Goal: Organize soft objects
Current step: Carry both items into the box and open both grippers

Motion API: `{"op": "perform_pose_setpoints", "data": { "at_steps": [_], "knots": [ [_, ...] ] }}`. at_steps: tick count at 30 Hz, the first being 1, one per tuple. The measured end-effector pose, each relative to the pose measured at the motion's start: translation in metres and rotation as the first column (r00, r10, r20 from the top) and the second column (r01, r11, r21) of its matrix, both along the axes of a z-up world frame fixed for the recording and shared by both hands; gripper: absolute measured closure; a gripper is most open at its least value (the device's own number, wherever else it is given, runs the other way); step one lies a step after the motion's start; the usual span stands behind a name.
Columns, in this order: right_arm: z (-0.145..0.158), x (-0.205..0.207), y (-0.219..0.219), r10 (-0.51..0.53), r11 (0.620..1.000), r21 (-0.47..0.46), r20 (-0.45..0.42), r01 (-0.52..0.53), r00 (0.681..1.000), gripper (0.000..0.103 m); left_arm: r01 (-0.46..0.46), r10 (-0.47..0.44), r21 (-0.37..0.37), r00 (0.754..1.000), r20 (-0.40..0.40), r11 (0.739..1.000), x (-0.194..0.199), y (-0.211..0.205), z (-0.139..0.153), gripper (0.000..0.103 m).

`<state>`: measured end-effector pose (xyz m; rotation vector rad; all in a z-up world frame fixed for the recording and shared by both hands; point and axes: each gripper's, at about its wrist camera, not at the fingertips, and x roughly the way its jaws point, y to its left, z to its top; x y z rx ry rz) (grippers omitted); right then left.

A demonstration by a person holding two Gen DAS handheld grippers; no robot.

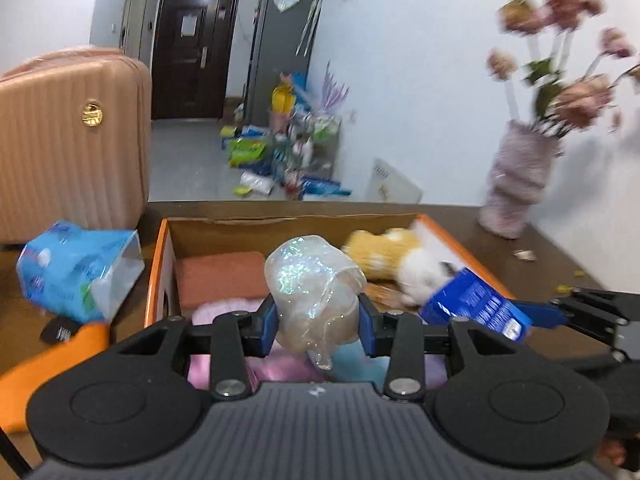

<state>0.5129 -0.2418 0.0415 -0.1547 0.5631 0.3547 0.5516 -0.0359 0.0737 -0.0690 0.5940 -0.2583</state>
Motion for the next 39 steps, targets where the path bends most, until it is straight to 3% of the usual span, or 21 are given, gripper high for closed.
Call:
{"op": "perform_pose_setpoints", "data": {
  "at_steps": [4,9,11,12,13,15,21,25,29,39],
  "knots": [
    [-0.014,0.055,0.014,0.011,0.998,-0.065,-0.082,-0.016,0.997,0.051,-0.005,0.002,-0.022,0.994,-0.108,1.000,0.064,-0.001,-0.014,0.062],
    [-0.032,0.103,0.031,-0.010,0.997,-0.074,-0.182,-0.004,0.983,0.052,-0.061,0.064,0.023,0.980,-0.191,0.998,0.119,-0.009,-0.035,0.055],
    [-0.039,0.117,0.034,-0.035,0.998,-0.065,-0.212,0.022,0.977,0.049,-0.047,0.054,0.039,0.980,-0.189,0.998,0.125,-0.011,-0.039,0.034],
    [-0.043,0.121,0.035,-0.041,0.998,-0.060,-0.226,0.028,0.973,0.048,-0.049,0.059,0.058,0.980,-0.192,0.997,0.125,-0.012,-0.042,0.032],
    [-0.045,0.124,0.035,-0.045,0.998,-0.058,-0.235,0.032,0.971,0.048,-0.039,0.051,0.057,0.976,-0.212,0.998,0.126,-0.012,-0.044,0.032],
    [-0.043,0.125,0.035,-0.036,0.999,-0.041,-0.234,0.027,0.972,0.036,-0.013,0.021,0.037,0.978,-0.208,0.999,0.125,-0.013,-0.045,0.028],
    [-0.046,0.127,0.038,-0.043,0.997,-0.074,-0.254,0.025,0.966,0.035,-0.019,0.028,0.047,0.979,-0.201,0.999,0.125,-0.017,-0.044,0.025],
    [-0.040,0.122,0.032,-0.049,0.998,-0.045,-0.250,0.039,0.967,0.035,-0.040,0.051,0.058,0.981,-0.185,0.997,0.115,-0.015,-0.034,0.024],
    [-0.014,0.101,0.030,-0.056,0.998,-0.051,-0.211,0.046,0.976,0.033,-0.044,0.052,0.048,0.985,-0.167,0.998,0.091,-0.007,-0.010,0.023],
    [0.076,0.025,0.003,-0.085,0.996,0.022,-0.122,0.089,0.989,0.022,-0.107,0.108,0.068,0.994,-0.022,0.992,-0.027,0.030,0.061,0.019]
  ]
}}
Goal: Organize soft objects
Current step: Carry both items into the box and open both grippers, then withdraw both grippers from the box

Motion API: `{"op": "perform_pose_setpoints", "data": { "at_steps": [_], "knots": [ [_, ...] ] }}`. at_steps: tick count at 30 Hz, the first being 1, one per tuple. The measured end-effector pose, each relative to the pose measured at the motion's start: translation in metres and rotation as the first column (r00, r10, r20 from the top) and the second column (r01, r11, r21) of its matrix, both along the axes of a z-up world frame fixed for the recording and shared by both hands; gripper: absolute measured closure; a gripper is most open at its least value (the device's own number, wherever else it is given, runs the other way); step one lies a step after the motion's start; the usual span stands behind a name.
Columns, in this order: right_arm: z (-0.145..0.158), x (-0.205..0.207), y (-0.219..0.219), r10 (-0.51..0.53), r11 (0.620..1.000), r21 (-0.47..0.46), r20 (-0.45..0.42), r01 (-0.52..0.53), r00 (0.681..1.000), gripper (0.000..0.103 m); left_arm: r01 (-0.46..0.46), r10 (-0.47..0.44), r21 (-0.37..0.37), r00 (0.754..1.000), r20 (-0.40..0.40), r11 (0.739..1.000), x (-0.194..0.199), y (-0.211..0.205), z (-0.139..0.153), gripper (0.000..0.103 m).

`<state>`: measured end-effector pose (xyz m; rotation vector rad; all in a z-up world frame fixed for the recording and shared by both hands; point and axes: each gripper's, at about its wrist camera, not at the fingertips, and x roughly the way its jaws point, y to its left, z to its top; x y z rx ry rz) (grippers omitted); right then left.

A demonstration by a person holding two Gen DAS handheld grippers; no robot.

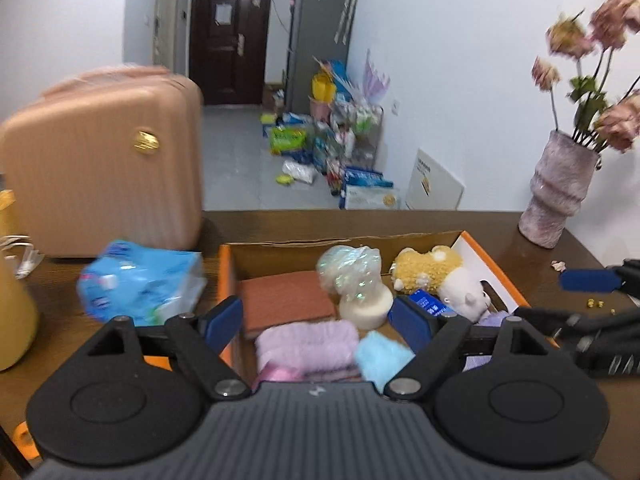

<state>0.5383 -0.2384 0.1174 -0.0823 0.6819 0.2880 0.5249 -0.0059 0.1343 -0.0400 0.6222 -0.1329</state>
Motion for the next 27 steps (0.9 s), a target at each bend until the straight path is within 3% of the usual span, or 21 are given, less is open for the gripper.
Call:
{"op": "perform_pose_setpoints", "data": {
  "at_steps": [5,11,14,27],
  "knots": [
    [0.023,-0.060,-0.014,-0.047,0.999,0.028,0.117,0.044,0.992,0.012,-0.097,0.093,0.017,0.982,0.162,0.995,-0.074,0.018,0.024,0.011],
    [0.018,-0.126,-0.033,-0.122,0.988,0.116,0.235,0.097,0.964,0.012,-0.109,0.096,0.033,0.959,0.267,0.994,-0.147,0.024,0.029,0.010],
    [0.014,-0.153,-0.040,-0.154,0.981,0.155,0.272,0.115,0.950,0.011,-0.114,0.103,0.021,0.951,0.293,0.993,-0.176,0.026,0.024,0.007],
    [-0.028,-0.266,-0.036,-0.169,0.981,0.144,0.299,0.131,0.939,0.010,-0.120,0.103,0.023,0.926,0.363,0.992,-0.302,0.021,-0.023,0.004]
  ]
}}
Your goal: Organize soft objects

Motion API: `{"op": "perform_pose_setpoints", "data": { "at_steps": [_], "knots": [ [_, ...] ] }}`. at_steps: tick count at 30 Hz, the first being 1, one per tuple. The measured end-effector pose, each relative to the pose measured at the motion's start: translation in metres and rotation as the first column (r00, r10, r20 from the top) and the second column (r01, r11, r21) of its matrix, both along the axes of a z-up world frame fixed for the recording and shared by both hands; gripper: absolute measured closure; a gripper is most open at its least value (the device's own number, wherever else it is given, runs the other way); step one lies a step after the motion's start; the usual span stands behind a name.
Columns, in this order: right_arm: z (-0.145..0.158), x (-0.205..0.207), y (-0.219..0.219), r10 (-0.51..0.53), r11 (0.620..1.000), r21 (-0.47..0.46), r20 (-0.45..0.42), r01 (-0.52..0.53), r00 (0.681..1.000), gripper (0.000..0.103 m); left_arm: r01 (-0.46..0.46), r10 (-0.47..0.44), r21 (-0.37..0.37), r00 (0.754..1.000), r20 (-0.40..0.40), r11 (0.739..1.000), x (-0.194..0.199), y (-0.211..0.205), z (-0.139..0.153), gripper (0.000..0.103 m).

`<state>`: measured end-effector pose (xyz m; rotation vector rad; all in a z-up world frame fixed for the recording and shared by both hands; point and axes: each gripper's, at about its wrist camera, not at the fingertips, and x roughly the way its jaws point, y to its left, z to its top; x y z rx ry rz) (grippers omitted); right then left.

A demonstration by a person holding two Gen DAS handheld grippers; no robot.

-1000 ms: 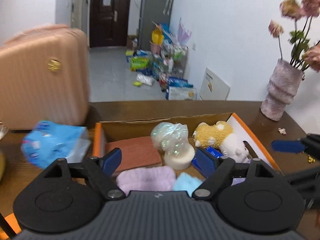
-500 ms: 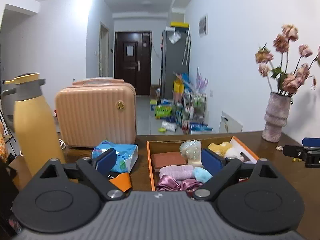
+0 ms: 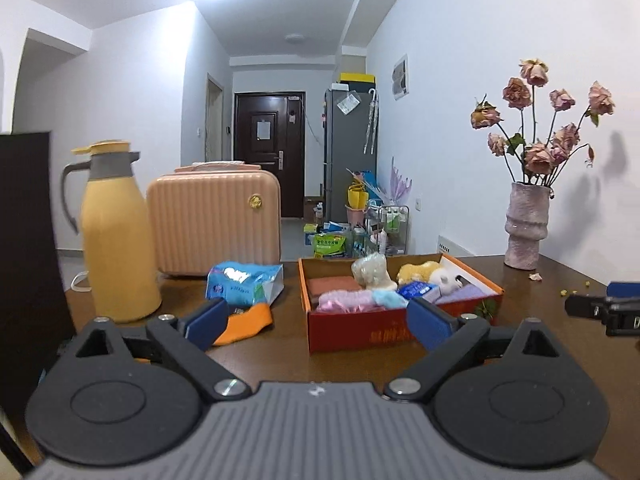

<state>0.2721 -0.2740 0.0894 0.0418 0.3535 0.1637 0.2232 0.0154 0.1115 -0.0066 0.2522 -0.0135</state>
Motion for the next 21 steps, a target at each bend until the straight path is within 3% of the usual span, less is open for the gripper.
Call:
{"op": "perform_pose_setpoints", "data": {
  "at_steps": [3,7,10,13,17,21],
  "knots": [
    [-0.020,-0.036,0.006,0.012,1.000,0.002,-0.018,-0.012,1.000,0.010,0.007,-0.007,-0.025,1.000,-0.009,1.000,-0.038,0.003,-0.026,0.004],
    [-0.047,-0.084,0.014,0.027,1.000,0.004,-0.038,-0.027,0.999,0.010,0.001,-0.001,0.014,1.000,-0.026,1.000,-0.085,0.008,-0.056,0.003],
    [-0.065,-0.121,0.017,0.035,0.999,0.001,-0.062,-0.035,0.997,0.010,-0.018,0.017,-0.015,0.998,-0.056,1.000,-0.111,0.016,-0.070,0.002],
    [-0.077,-0.156,0.022,0.016,1.000,-0.012,-0.065,-0.016,0.998,0.010,-0.048,0.045,-0.027,0.996,-0.078,0.998,-0.138,0.023,-0.080,0.002],
    [-0.088,-0.199,0.031,-0.004,0.999,-0.042,-0.050,0.002,0.999,0.001,-0.098,0.097,0.000,0.990,-0.100,0.995,-0.172,0.025,-0.090,0.000],
    [-0.096,-0.229,0.041,0.029,0.998,-0.053,-0.066,-0.033,0.997,0.001,-0.072,0.073,0.019,0.995,-0.065,0.997,-0.199,0.019,-0.088,0.000]
  ]
}}
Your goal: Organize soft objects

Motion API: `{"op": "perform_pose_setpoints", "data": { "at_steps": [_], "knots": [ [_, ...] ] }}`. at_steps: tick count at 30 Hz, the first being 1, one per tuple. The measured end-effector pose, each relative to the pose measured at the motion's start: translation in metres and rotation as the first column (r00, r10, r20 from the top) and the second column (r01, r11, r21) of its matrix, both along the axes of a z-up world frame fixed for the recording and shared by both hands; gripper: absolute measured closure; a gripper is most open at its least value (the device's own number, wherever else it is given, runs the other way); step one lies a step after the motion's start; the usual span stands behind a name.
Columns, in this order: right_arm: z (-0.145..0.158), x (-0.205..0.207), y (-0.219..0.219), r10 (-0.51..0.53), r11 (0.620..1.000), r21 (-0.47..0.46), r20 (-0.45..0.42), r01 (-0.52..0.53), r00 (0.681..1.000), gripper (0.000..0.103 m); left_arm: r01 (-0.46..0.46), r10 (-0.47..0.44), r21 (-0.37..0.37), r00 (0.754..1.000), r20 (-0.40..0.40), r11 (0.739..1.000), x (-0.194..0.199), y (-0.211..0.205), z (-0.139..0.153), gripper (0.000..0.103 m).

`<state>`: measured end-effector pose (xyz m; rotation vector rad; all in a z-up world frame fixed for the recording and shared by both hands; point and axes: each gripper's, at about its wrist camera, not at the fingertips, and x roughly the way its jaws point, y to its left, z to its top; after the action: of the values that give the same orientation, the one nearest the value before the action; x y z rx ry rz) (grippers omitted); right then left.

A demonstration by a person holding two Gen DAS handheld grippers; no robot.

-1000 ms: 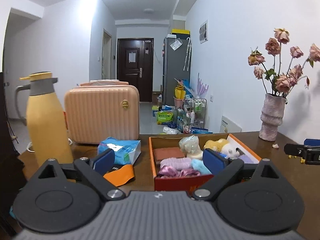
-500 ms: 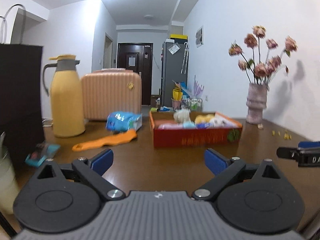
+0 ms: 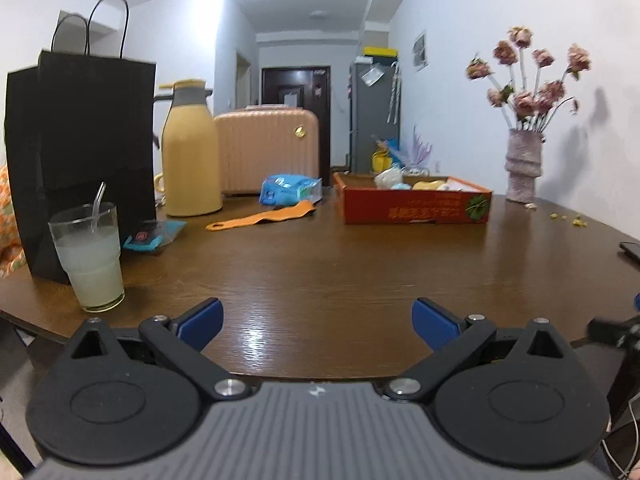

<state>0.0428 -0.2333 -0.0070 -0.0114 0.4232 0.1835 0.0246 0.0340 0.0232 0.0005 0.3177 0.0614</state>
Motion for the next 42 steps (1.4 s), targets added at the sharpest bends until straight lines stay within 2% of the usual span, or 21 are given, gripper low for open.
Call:
{"op": "perform_pose_setpoints", "data": {
  "at_steps": [4,8,18,42],
  "knots": [
    [0.001,-0.007,0.008,0.019,0.999,-0.026,0.018,-0.018,1.000,0.001,0.059,-0.059,-0.006,0.998,-0.014,0.998,-0.005,-0.011,0.001,0.000],
    [0.004,-0.010,0.008,0.016,1.000,-0.004,0.040,-0.016,0.999,0.001,0.079,-0.079,-0.006,0.997,-0.015,0.997,-0.006,-0.017,0.000,0.000],
    [0.006,-0.006,0.000,0.002,0.999,0.032,0.039,-0.003,0.999,0.001,0.081,-0.081,-0.009,0.997,-0.009,0.997,-0.005,-0.018,0.000,0.000],
    [0.002,-0.003,-0.002,-0.012,0.999,0.048,0.025,0.011,1.000,0.001,0.089,-0.089,-0.019,0.996,-0.015,0.996,-0.003,-0.018,-0.001,0.000]
  ]
}}
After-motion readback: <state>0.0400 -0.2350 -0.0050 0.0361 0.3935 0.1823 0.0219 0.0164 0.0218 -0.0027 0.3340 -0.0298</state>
